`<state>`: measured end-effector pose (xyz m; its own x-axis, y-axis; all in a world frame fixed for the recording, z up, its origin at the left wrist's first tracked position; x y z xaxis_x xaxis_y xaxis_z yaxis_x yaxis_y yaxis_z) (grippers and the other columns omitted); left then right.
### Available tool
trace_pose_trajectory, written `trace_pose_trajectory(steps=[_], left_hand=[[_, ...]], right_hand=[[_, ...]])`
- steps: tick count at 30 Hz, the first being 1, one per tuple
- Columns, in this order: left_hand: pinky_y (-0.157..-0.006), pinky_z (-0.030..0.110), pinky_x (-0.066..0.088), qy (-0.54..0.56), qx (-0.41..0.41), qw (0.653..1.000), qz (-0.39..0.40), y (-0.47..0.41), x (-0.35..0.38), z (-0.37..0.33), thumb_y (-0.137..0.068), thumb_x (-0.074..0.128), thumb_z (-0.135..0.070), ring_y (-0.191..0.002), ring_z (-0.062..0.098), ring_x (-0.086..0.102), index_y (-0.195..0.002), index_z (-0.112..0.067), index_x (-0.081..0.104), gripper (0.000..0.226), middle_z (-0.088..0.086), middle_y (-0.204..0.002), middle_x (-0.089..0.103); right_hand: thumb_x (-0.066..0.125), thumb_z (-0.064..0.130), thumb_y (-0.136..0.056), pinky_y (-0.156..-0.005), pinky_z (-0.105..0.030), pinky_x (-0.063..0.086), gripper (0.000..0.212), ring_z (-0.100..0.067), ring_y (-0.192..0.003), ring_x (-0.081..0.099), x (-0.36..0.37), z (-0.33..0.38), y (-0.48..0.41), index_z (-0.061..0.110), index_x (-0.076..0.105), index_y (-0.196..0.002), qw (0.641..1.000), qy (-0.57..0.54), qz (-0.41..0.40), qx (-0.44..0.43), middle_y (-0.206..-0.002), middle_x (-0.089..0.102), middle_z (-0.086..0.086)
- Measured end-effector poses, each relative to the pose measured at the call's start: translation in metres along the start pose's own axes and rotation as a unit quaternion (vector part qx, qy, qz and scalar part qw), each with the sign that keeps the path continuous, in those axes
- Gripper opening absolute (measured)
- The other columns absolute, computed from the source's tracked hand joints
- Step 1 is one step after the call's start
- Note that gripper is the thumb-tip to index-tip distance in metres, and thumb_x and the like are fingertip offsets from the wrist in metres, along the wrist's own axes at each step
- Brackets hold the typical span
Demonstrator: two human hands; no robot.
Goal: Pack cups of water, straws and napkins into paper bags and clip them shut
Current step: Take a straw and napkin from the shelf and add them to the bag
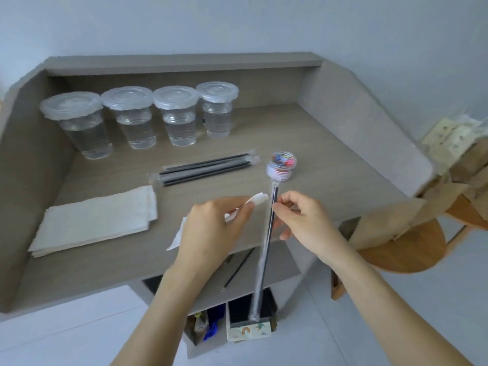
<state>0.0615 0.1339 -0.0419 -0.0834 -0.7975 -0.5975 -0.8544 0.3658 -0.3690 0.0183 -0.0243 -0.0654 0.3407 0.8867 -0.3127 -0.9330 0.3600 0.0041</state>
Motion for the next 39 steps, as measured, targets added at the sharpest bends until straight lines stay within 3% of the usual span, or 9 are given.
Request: trace_pose_trajectory(steps=[9,12,17,21,26,28,31,34,39], left_hand=[[-0.06,0.019,0.044,0.096,0.081,0.984,0.128,0.064,0.2,-0.134,-0.089,0.062,-0.025,-0.067,0.01,0.06,-0.097,-0.04,0.069,0.018,-0.016,-0.072,0.066],[-0.06,0.029,0.047,0.095,0.095,0.974,0.184,0.078,0.257,-0.165,-0.08,0.06,-0.03,-0.065,0.016,0.062,-0.09,-0.021,0.074,0.019,0.001,-0.072,0.07],[-0.05,0.012,0.037,0.063,0.093,0.97,0.216,0.066,0.351,-0.208,-0.074,0.068,-0.01,-0.06,0.008,0.053,-0.064,-0.001,0.062,0.015,0.0,-0.045,0.053],[-0.048,0.018,0.031,0.068,0.082,0.955,0.278,0.041,0.431,-0.234,-0.078,0.07,-0.012,-0.045,0.011,0.04,-0.063,-0.002,0.058,0.022,0.006,-0.047,0.048],[-0.05,0.019,0.033,0.111,0.121,0.932,0.322,-0.015,0.528,-0.286,-0.084,0.066,-0.015,-0.05,0.013,0.046,-0.078,-0.006,0.07,0.011,0.003,-0.053,0.056],[-0.056,0.014,0.037,0.124,0.112,0.918,0.36,-0.034,0.56,-0.31,-0.086,0.064,-0.021,-0.055,0.003,0.043,-0.081,-0.013,0.067,0.011,-0.01,-0.059,0.052],[-0.055,0.006,0.036,0.147,0.149,0.909,0.361,-0.06,0.603,-0.351,-0.085,0.065,-0.011,-0.054,0.002,0.044,-0.086,-0.003,0.072,0.011,0.001,-0.063,0.061],[-0.051,0.004,0.033,0.148,0.182,0.904,0.358,-0.079,0.646,-0.386,-0.082,0.067,-0.003,-0.044,0.005,0.042,-0.082,0.0,0.073,0.007,-0.009,-0.049,0.053],[-0.048,0.003,0.03,0.159,0.188,0.893,0.377,-0.102,0.735,-0.435,-0.082,0.068,-0.005,-0.05,-0.012,0.047,-0.078,-0.012,0.074,0.009,-0.023,-0.041,0.041]], right_hand=[[0.059,0.008,-0.085,-0.058,-0.013,0.041,0.014,0.0,-0.066,0.06,-0.185,-0.102,0.098,0.017,0.062,-0.074,0.983,-0.084,-0.156,0.037,-0.067,0.066,0.008],[0.06,0.008,-0.085,-0.057,-0.012,0.038,0.017,0.001,-0.059,0.055,-0.235,-0.133,0.122,0.016,0.06,-0.07,0.975,-0.09,-0.195,0.061,-0.068,0.066,0.001],[0.062,0.015,-0.084,-0.06,-0.009,0.04,0.007,-0.003,-0.072,0.059,-0.314,-0.18,0.126,0.011,0.064,-0.078,0.957,-0.075,-0.26,0.104,-0.081,0.069,-0.004],[0.066,0.018,-0.081,-0.06,-0.004,0.037,0.012,0.006,-0.074,0.05,-0.387,-0.212,0.111,0.027,0.06,-0.077,0.946,0.003,-0.306,0.102,-0.08,0.059,0.015],[0.069,0.03,-0.079,-0.091,-0.019,0.032,0.016,0.029,-0.096,0.029,-0.495,-0.229,0.068,0.023,0.064,-0.093,0.938,0.144,-0.307,0.074,-0.093,0.054,0.026],[0.068,0.034,-0.079,-0.091,-0.023,0.034,0.022,0.019,-0.103,0.033,-0.533,-0.239,0.053,0.018,0.068,-0.094,0.928,0.173,-0.317,0.09,-0.096,0.06,0.018],[0.068,0.029,-0.079,-0.085,-0.019,0.037,0.015,-0.006,-0.11,0.043,-0.588,-0.255,0.034,0.022,0.069,-0.093,0.923,0.154,-0.327,0.132,-0.097,0.061,0.016],[0.069,0.024,-0.081,-0.074,-0.012,0.036,0.003,-0.004,-0.096,0.046,-0.636,-0.269,0.024,0.023,0.066,-0.081,0.92,0.113,-0.34,0.16,-0.078,0.053,0.024],[0.069,0.025,-0.08,-0.075,-0.007,0.034,0.022,-0.002,-0.097,0.05,-0.721,-0.312,0.002,0.041,0.056,-0.073,0.924,0.069,-0.344,0.153,-0.084,0.055,0.025]])
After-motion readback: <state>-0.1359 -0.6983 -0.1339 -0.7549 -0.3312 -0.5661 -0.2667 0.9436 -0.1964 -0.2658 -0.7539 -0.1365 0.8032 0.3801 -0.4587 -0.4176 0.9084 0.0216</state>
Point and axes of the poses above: each hand's wrist, its own y-axis away from the middle knuckle, its own x-axis out of the palm, z = x × y, the point moved 5 cm from there along -y, towards the middle knuckle
